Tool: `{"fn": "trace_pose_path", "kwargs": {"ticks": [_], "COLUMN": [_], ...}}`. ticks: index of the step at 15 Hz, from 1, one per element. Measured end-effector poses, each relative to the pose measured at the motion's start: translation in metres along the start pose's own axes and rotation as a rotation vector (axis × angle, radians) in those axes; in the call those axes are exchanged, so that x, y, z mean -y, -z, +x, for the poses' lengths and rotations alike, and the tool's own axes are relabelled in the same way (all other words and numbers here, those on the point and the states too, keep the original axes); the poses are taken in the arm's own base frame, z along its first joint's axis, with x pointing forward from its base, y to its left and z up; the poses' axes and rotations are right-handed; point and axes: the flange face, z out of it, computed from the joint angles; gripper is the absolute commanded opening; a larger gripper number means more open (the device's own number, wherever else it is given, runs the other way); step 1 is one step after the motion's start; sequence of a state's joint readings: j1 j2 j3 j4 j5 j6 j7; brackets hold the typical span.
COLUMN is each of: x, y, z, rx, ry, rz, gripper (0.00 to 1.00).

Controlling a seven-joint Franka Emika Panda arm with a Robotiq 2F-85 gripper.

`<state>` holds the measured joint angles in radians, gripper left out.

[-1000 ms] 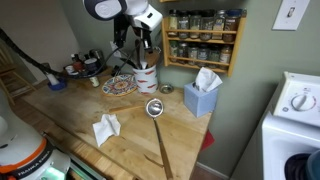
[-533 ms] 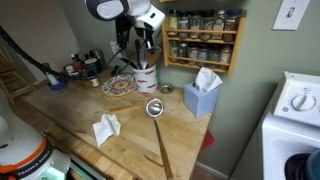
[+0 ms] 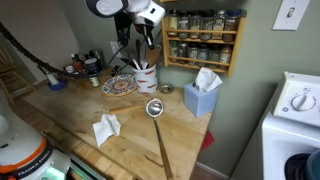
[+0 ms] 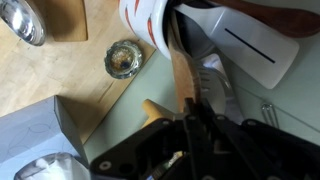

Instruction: Pick up a wooden spoon from the utensil holder and put it on the kitchen counter

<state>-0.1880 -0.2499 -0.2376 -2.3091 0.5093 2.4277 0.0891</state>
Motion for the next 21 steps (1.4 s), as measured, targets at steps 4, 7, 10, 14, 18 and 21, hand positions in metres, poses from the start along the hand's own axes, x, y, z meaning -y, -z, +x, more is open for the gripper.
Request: {"fn": "trace_pose_path", "kwargs": {"ticks": [4,7,10,14,18,21], "x": [0.008,0.017,0.029,0.046,0.061,0.067], "y": [0.008,0.02,0.038,0.067,0.092,0.104], "z": [-0.004,-0.01,-0.018,-0.029,-0.039,-0.047], "rx": [0.003,0.015,0.01,-0.033,-0.076,-0.083], "ry": [0.027,0.05,0.079,0.12,0.137,0.141], "rz": [0.012,0.025,0.044,0.052,0.045,0.047], "gripper": [0.02,0.02,0.02,0.02,0.02,0.02]}}
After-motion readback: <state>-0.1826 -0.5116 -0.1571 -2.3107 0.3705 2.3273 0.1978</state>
